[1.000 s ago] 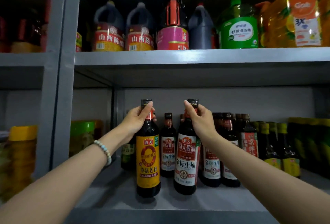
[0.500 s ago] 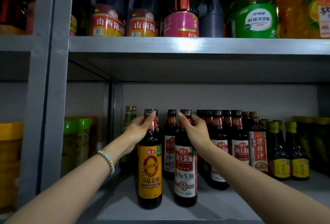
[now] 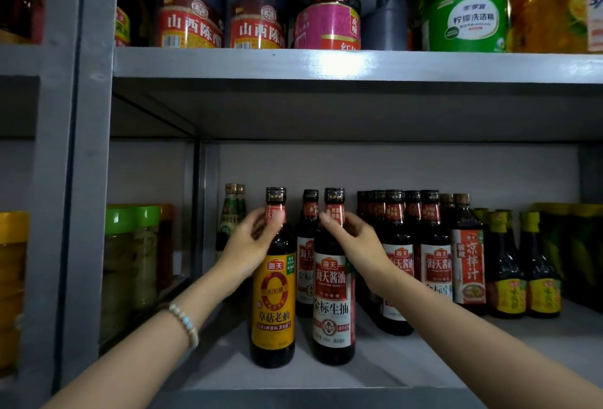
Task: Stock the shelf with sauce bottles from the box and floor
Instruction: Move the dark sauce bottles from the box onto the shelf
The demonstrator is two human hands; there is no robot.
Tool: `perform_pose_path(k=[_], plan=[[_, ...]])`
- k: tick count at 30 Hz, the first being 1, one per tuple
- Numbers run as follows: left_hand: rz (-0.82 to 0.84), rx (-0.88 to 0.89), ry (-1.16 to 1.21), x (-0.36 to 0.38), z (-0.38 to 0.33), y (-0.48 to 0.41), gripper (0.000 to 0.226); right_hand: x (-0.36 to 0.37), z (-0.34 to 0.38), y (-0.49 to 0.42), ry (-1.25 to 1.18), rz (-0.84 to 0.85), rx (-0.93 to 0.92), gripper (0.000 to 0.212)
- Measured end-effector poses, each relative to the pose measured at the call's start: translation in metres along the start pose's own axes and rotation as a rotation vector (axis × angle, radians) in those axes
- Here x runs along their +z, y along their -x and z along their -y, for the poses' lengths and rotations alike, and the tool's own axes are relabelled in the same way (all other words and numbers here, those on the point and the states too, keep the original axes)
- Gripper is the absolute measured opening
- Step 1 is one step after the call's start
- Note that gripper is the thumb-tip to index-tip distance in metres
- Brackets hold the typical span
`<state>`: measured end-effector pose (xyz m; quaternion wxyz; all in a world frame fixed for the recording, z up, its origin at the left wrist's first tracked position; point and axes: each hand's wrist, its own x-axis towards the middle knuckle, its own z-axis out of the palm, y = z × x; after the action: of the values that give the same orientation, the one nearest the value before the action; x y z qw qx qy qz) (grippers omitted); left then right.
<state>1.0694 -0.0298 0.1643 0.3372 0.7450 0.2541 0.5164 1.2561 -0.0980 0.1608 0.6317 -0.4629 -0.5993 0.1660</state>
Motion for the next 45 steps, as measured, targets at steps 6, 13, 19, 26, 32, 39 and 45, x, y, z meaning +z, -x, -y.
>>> perform_pose_path(k=[6,13,19,26,32,39,45], plan=[[0.141,-0.053,-0.151,-0.006,0.048,0.041,0.093,-0.018,-0.034,0.036,0.086,0.208,0.058,0.084],[0.159,-0.069,-0.166,-0.002,0.062,0.045,0.097,-0.013,-0.046,0.041,0.169,0.153,0.1,0.068],[0.178,-0.09,-0.157,0.0,0.071,0.031,0.087,-0.006,-0.055,0.031,0.082,0.149,0.158,0.068],[0.244,-0.157,-0.143,-0.002,0.079,0.016,0.095,-0.002,-0.064,0.019,0.042,0.156,0.199,0.06],[0.302,-0.206,-0.135,-0.005,0.081,0.01,0.097,0.002,-0.076,0.01,0.028,0.137,0.218,0.067],[0.307,-0.231,-0.148,-0.004,0.085,0.004,0.097,0.005,-0.088,0.002,-0.018,0.135,0.232,0.063],[0.306,-0.212,-0.128,-0.001,0.091,0.0,0.092,0.008,-0.091,0.001,0.002,0.113,0.212,0.065]])
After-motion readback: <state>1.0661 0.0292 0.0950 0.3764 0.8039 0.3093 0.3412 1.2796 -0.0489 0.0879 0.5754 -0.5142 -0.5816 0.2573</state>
